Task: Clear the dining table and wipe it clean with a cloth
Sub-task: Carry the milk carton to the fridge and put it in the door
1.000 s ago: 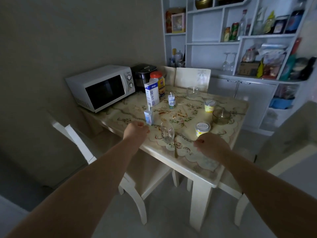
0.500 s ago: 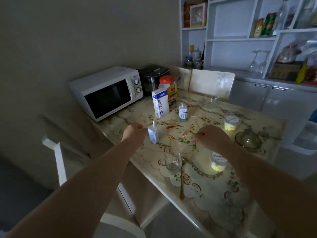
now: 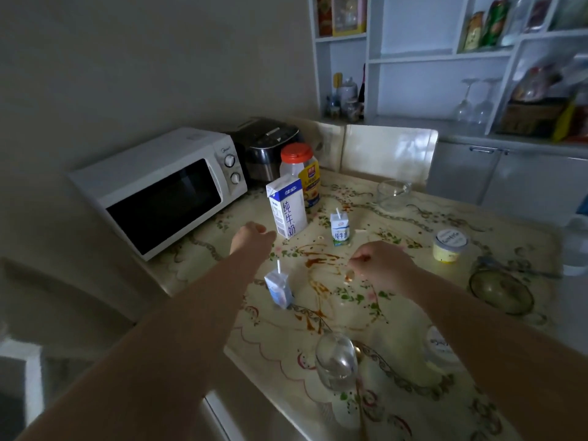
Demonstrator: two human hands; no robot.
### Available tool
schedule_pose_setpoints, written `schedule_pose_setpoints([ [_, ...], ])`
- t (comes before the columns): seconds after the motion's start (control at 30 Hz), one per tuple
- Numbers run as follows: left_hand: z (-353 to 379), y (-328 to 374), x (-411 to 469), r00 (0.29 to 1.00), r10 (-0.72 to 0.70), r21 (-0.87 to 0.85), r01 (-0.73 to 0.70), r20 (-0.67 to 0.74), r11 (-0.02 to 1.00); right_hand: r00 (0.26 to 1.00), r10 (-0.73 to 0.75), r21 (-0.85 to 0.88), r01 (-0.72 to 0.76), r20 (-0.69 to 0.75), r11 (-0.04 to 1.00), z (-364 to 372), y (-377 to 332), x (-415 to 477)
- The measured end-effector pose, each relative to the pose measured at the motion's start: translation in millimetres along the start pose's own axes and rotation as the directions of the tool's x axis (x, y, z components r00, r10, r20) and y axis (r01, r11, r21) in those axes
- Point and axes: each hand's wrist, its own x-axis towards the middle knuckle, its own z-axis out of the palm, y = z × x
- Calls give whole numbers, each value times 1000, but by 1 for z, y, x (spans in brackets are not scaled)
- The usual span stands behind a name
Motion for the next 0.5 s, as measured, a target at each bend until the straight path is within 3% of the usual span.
schedule_pose_setpoints([
  [0.5,45,22,201,994,-78,-109,87,83,990,985,145,-17,-147,-91,989,23,-17,141],
])
